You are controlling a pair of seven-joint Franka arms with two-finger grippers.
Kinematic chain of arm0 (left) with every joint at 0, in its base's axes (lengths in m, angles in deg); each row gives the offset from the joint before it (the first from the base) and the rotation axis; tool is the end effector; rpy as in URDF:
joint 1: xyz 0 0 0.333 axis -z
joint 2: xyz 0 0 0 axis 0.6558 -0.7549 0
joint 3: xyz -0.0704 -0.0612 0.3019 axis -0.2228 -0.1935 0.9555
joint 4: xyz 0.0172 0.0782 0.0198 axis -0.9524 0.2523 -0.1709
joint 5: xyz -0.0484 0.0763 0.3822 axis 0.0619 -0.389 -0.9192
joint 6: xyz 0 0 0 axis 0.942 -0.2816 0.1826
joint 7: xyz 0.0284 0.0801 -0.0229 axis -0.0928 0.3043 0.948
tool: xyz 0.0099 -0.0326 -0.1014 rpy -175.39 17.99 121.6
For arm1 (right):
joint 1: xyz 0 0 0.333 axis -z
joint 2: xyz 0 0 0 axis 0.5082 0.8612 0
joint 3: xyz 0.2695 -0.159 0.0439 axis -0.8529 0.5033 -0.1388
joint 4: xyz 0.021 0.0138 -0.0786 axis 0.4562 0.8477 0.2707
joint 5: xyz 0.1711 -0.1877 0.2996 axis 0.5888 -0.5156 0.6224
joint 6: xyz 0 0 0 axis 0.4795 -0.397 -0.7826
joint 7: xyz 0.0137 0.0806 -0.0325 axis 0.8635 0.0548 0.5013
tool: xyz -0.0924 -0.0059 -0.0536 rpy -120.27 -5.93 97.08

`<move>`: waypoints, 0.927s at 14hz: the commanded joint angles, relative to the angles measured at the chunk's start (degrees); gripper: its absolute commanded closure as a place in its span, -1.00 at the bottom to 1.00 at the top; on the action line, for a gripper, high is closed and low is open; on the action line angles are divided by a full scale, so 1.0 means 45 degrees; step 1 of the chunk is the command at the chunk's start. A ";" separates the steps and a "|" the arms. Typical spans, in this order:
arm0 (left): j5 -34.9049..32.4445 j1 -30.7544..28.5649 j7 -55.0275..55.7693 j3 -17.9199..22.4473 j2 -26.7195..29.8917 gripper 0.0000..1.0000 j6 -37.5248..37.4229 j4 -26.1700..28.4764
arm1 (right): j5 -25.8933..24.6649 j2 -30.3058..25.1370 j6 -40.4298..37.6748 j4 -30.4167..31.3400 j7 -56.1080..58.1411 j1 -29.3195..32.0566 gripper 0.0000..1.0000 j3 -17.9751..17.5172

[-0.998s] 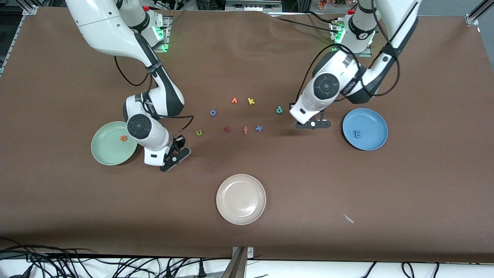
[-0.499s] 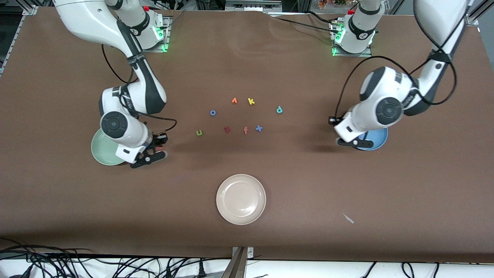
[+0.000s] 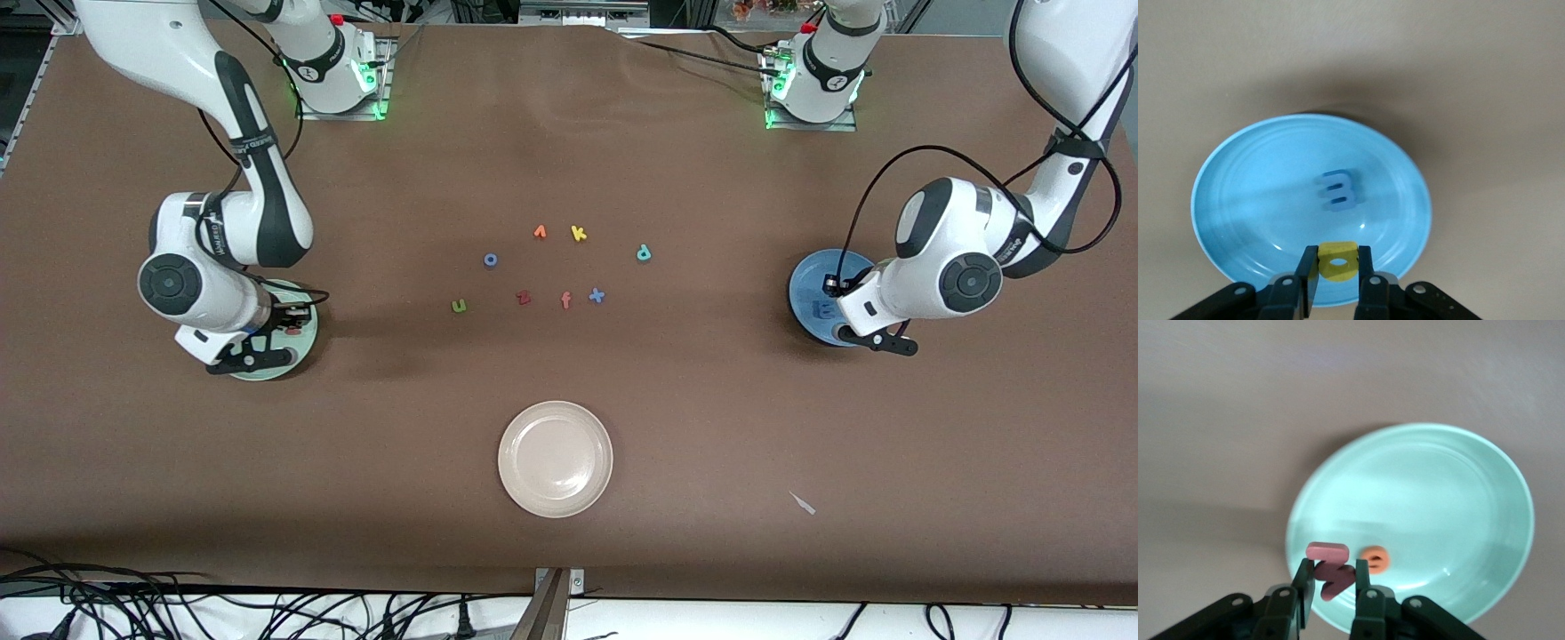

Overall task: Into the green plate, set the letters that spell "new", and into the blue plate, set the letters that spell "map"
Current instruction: 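Place the pink M and yellow o on their plates with both grippers, then reach the green n and teal P with the right and left grippers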

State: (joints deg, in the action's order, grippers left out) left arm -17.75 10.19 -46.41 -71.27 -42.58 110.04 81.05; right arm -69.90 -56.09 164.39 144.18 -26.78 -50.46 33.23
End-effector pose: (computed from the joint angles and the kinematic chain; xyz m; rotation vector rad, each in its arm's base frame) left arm 0.5540 -0.0304 0.2401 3.0639 -0.3240 -0.5526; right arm 0.5964 0.0321 0.2396 3.0038 0.2175 -0.2720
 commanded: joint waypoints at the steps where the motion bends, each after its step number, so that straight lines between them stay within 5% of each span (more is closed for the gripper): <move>1: -0.0403 -0.0306 -0.0423 -0.0173 -0.0406 0.12 -0.0111 -0.0061 | 0.0123 0.0115 0.0282 0.0362 -0.0169 0.0225 0.05 0.0066; 2: -0.0403 -0.0306 -0.0423 -0.0173 -0.0388 -0.15 -0.0111 -0.0061 | 0.0142 0.0156 0.0283 0.0342 -0.0188 0.0265 -0.77 0.0066; 3: -0.0403 -0.0306 -0.0443 -0.0192 -0.0368 -0.43 -0.0111 -0.0061 | 0.0123 0.0079 0.0224 0.0342 -0.0189 0.0265 -1.00 0.0066; 4: -0.0403 -0.0306 -0.0423 -0.0192 -0.0330 -0.99 -0.0131 -0.0100 | 0.0123 0.0039 0.0224 0.0303 -0.0169 0.0246 -1.00 0.0047; 7: 0.0374 -0.0188 0.0508 -0.0872 0.0041 -1.00 -0.0150 -0.0256 | 0.0142 -0.0156 0.0283 0.0225 -0.1275 0.0071 -1.00 -0.0263; 13: 0.0925 0.0666 0.6286 -0.3472 -0.0134 -0.99 0.0432 -0.0256 | 0.0142 -0.0313 0.0945 0.0147 -0.5337 0.0070 -1.00 -0.2508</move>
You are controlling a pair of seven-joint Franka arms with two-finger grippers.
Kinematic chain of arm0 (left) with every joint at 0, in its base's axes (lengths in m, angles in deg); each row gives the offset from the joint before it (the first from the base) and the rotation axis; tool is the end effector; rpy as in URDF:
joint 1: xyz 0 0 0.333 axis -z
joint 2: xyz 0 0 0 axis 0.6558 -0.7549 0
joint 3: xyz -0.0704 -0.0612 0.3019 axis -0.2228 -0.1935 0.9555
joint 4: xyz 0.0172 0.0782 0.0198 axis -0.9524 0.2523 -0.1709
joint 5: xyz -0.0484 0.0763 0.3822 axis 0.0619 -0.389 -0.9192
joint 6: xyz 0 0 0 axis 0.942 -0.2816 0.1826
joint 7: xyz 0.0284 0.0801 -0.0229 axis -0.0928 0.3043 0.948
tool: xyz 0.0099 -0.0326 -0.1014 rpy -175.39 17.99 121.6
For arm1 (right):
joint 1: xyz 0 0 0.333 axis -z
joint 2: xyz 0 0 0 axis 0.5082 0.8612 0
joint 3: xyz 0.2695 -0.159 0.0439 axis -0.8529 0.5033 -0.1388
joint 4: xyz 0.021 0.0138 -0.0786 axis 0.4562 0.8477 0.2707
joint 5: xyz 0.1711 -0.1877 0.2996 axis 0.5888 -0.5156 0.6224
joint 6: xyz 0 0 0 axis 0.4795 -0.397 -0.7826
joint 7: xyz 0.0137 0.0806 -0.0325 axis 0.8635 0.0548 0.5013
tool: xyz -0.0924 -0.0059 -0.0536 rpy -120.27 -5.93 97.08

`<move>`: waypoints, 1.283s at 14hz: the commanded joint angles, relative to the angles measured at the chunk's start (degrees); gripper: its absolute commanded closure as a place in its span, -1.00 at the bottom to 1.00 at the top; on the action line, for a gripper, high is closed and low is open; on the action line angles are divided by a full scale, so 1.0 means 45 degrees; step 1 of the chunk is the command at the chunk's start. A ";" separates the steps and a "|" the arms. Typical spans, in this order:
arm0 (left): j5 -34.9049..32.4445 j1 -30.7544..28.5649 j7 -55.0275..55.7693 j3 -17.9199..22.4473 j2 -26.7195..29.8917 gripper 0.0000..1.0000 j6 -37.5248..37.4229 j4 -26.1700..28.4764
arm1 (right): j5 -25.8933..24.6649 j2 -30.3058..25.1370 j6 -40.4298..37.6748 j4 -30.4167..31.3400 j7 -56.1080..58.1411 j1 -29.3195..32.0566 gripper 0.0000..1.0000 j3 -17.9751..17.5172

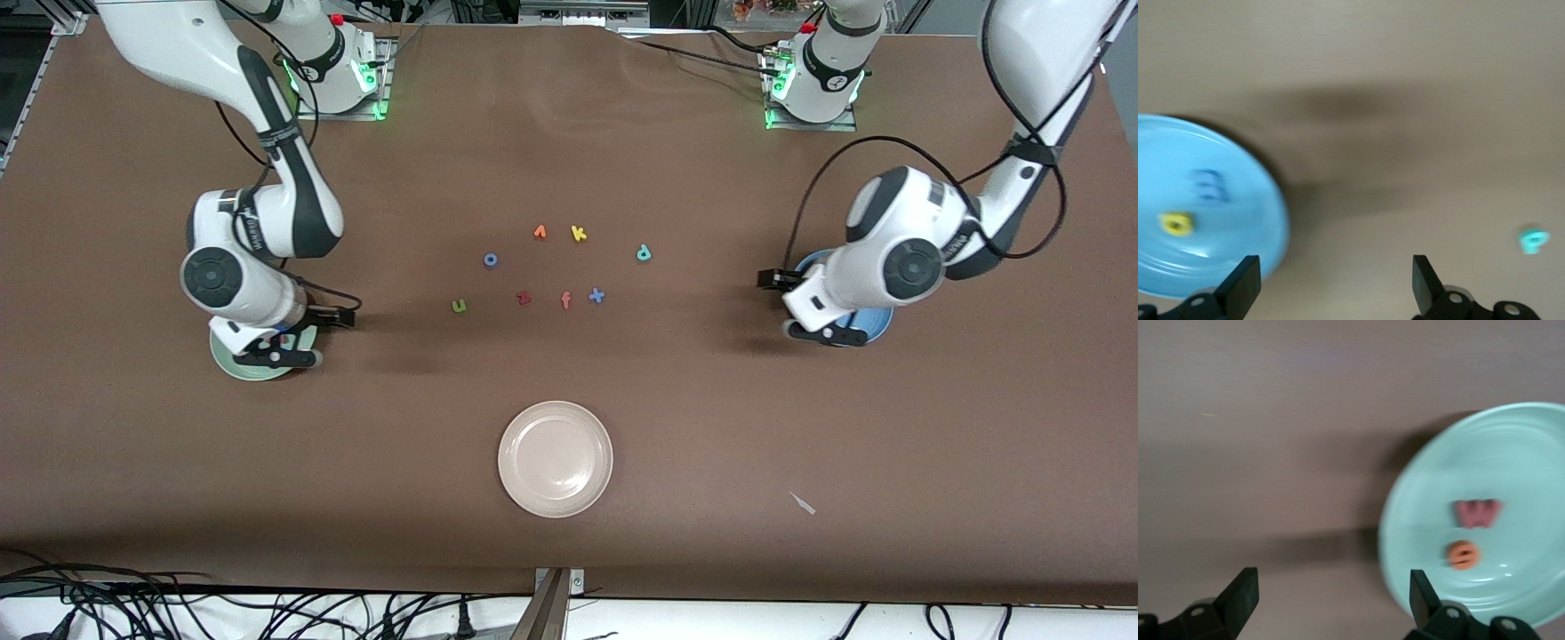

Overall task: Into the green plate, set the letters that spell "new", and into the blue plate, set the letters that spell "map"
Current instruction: 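Reach the green n and teal P with the right and left grippers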

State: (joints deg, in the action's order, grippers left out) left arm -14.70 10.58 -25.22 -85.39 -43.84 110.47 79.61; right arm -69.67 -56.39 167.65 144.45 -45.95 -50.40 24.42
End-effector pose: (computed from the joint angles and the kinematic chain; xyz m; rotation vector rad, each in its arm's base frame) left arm 0.5430 -0.1657 0.2802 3.0433 -0.0746 -0.4690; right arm 0.5893 0.1208 0.2361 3.0552 -0.0725 -0.1847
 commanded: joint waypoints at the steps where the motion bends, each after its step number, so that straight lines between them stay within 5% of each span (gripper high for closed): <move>1: 0.0304 0.1261 0.2456 -0.0336 0.0051 -0.99 0.0899 0.0084 | 0.0093 -0.0207 0.0434 0.0087 -0.1820 0.0058 -1.00 -0.0959; 6: 0.0149 0.3374 0.6561 -0.0219 -0.0964 -0.99 0.3168 0.0299 | 0.0073 0.0066 0.1391 0.0087 -0.3778 -0.0507 -1.00 -0.1920; 11: -0.0318 0.3689 0.9508 -0.0140 -0.1102 -0.99 0.4945 0.1411 | 0.0093 0.0671 0.2758 0.0165 -0.4072 -0.0997 -1.00 -0.2562; 15: -0.2388 0.4099 1.3821 0.0112 -0.1257 -0.99 0.5241 0.1589 | -0.0024 0.0926 0.3676 0.0457 -0.3937 -0.1366 -1.00 -0.2916; 18: -0.2449 0.4702 1.4515 0.0404 -0.1609 -1.00 0.5260 0.1569 | -0.0142 0.1004 0.3678 0.0535 -0.2418 -0.1466 -1.00 -0.2916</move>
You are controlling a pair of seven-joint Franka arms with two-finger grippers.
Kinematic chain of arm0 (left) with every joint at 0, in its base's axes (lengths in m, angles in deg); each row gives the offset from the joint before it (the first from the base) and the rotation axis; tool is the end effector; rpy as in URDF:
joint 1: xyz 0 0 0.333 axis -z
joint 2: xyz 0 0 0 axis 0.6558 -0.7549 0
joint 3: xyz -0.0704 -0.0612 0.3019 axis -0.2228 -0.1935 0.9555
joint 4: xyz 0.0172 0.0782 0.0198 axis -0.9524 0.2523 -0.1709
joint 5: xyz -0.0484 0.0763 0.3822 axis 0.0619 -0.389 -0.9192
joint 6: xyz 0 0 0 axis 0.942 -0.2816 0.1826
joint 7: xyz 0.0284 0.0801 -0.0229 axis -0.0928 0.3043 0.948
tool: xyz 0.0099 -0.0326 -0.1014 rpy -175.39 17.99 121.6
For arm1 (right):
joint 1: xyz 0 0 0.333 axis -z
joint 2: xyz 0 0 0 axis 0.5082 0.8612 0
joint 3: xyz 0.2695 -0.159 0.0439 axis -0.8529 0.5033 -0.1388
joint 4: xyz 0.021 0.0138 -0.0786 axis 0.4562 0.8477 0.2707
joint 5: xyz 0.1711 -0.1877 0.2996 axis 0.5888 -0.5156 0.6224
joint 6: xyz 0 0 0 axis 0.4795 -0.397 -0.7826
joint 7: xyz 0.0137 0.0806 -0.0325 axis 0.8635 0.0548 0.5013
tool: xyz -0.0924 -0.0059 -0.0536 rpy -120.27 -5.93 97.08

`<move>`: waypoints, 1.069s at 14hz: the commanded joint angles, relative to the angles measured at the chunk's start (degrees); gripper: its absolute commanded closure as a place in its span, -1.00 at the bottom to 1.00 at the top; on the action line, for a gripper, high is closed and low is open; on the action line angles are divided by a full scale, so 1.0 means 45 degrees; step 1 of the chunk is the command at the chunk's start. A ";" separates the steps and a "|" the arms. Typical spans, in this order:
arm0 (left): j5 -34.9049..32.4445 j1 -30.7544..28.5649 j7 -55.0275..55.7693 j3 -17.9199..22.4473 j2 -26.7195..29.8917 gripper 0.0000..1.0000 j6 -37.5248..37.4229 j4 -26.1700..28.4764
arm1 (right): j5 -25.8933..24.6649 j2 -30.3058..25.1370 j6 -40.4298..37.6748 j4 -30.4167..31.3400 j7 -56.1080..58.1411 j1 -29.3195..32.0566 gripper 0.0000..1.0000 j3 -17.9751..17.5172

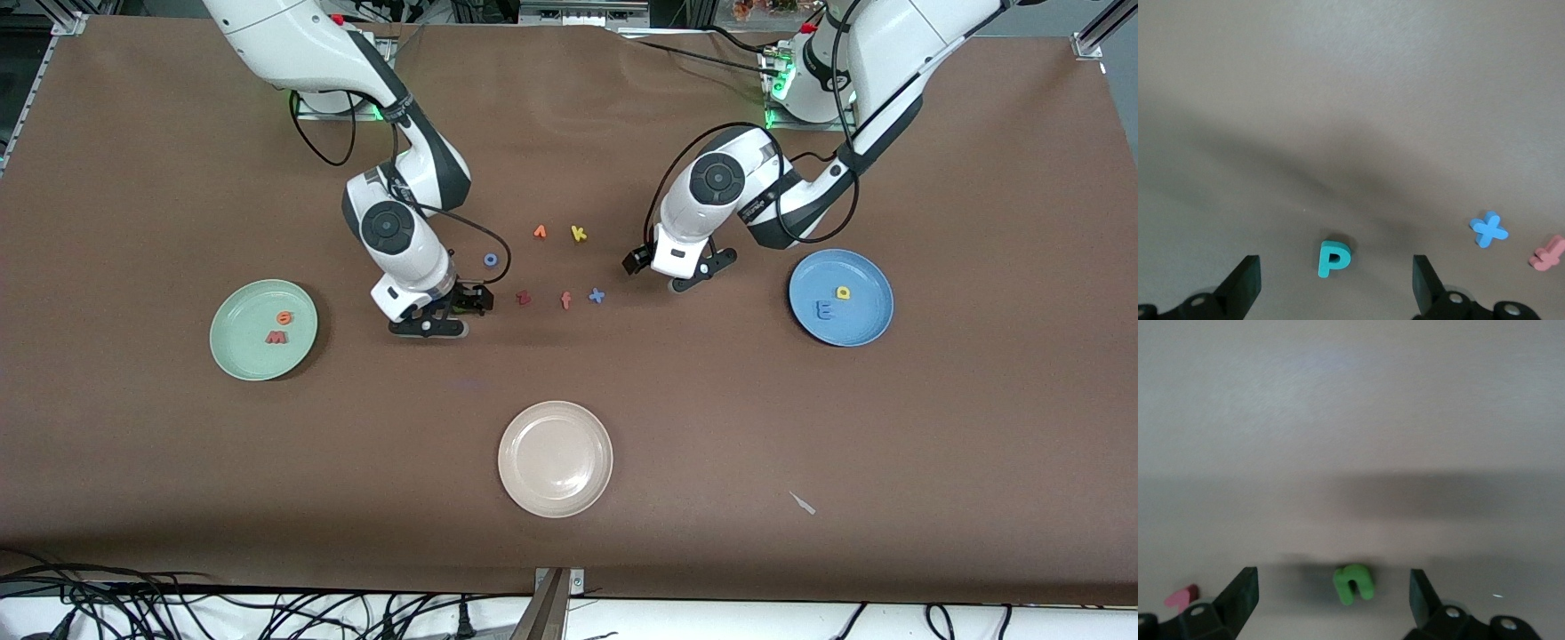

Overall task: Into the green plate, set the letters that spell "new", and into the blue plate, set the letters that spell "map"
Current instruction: 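Reach the green n and teal P with the right and left grippers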

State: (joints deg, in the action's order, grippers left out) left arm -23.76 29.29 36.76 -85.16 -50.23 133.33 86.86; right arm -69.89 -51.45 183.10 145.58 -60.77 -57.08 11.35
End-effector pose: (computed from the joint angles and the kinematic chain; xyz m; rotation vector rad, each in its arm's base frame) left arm 0.4448 -0.3486 0.2204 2.9281 0.9102 -0.2814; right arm 0.5268 0.3156 0.1961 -3.0871 -0.0276 0.0042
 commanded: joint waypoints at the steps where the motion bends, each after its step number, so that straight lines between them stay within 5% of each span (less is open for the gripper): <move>1: -0.0436 0.0858 0.0781 0.0528 -0.0191 -1.00 0.0356 -0.0023 | -0.0094 -0.0095 0.0266 0.0402 0.1344 0.0018 -0.99 -0.0013; 4: -0.0456 0.1328 0.0820 0.0822 -0.0464 -1.00 0.1138 0.0094 | -0.0094 -0.0153 0.0227 0.0715 0.2574 0.0018 -0.98 0.0006; 9: -0.1920 0.1446 0.0859 0.1038 -0.1070 -0.98 0.1139 0.0153 | -0.0094 -0.0115 0.0266 0.0852 0.2833 0.0018 -0.60 0.0026; 15: -0.1921 0.1739 0.1249 0.1038 -0.1421 -0.55 0.1139 0.0153 | -0.0133 -0.0017 0.0325 0.0677 0.2872 0.0116 -0.32 0.0045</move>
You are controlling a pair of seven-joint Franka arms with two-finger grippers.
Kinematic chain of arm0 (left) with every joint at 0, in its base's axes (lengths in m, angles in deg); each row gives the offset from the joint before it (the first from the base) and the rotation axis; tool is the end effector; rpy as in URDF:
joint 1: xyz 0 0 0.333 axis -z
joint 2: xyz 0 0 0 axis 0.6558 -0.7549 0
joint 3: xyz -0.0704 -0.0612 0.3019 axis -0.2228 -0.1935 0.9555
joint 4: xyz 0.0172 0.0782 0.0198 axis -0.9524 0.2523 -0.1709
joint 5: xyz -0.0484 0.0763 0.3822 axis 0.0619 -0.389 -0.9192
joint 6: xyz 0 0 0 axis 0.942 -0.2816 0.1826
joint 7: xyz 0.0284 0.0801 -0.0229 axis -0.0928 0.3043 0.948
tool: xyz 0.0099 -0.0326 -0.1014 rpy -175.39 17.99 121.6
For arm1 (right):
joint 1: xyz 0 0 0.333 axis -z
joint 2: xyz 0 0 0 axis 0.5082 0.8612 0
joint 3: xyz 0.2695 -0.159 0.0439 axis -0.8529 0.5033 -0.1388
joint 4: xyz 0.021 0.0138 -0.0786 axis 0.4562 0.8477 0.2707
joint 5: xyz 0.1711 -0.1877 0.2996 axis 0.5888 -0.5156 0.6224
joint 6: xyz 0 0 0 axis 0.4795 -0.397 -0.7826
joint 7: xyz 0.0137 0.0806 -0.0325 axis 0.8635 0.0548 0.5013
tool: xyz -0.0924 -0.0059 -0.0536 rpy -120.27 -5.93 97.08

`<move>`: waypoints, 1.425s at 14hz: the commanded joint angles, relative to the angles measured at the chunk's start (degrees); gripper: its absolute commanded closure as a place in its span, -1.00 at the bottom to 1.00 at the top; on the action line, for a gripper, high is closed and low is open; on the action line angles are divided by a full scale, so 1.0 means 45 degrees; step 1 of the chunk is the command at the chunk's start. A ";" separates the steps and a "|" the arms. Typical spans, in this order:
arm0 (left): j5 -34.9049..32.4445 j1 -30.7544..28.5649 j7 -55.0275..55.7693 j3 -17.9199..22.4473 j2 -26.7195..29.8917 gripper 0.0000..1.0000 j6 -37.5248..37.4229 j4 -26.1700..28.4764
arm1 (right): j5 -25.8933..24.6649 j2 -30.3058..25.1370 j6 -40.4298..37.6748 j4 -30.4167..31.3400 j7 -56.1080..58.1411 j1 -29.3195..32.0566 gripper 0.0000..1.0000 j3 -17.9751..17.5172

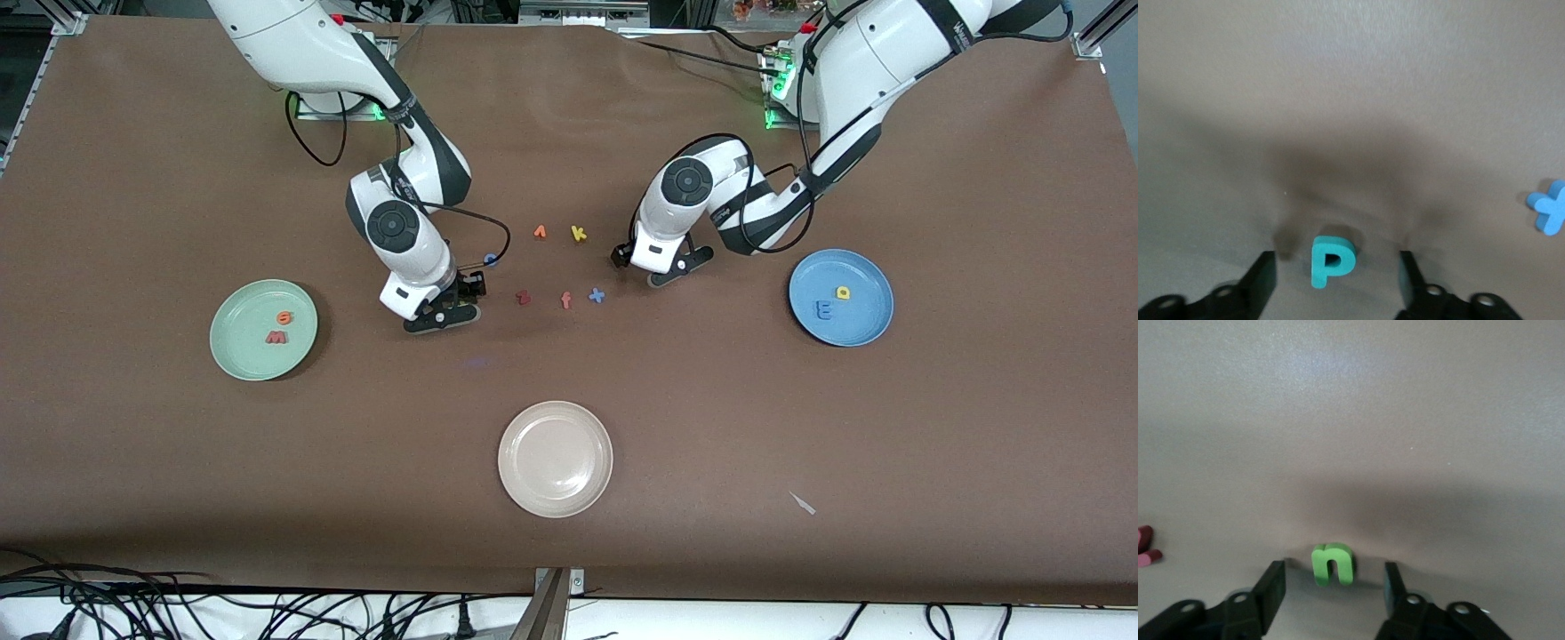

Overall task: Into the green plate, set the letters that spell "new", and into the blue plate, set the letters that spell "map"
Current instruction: 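Grasp the green n with the right gripper and the teal P with the left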

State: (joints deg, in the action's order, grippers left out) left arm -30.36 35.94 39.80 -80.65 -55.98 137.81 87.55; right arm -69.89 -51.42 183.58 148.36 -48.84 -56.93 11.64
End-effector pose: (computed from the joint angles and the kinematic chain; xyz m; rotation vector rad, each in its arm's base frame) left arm 0.4120 -0.3717 0.1667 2.9788 0.8003 -0.2937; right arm 0.5137 0.3035 0.1783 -3.0870 -0.3404 0.0515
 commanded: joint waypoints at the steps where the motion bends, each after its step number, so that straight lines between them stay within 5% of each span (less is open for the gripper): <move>1: -0.0453 0.0280 0.0595 0.0037 -0.0182 -0.51 0.0143 -0.0020 | -0.0132 0.0054 0.0449 0.0058 0.0202 0.0082 -0.32 -0.0019; 7: -0.0453 0.0359 0.0595 0.0037 -0.0182 0.02 0.0143 -0.0020 | -0.0132 0.0211 0.0666 0.0058 0.0182 0.0024 0.03 -0.0019; 14: -0.0473 0.0124 0.0400 0.0037 -0.0123 0.02 -0.0032 -0.0020 | -0.0113 0.0153 0.0646 -0.0020 0.0103 0.0043 0.69 0.0000; 17: -0.0648 -0.0070 0.0224 0.0056 -0.0104 0.00 -0.0072 -0.0020 | -0.0054 -0.0295 -0.0812 -0.0585 0.0182 0.0161 0.74 0.0291; 20: -0.0649 -0.0110 -0.0087 0.0037 -0.0085 -0.01 -0.0461 -0.0039 | -0.0074 -0.1036 -0.2744 -0.0626 0.0415 0.0161 0.73 0.1402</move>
State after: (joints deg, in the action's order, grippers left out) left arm -30.42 36.46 40.35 -80.98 -56.20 137.96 87.32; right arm -70.07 -53.00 176.96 145.23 -48.59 -56.71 15.38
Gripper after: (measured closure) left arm 0.493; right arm 0.736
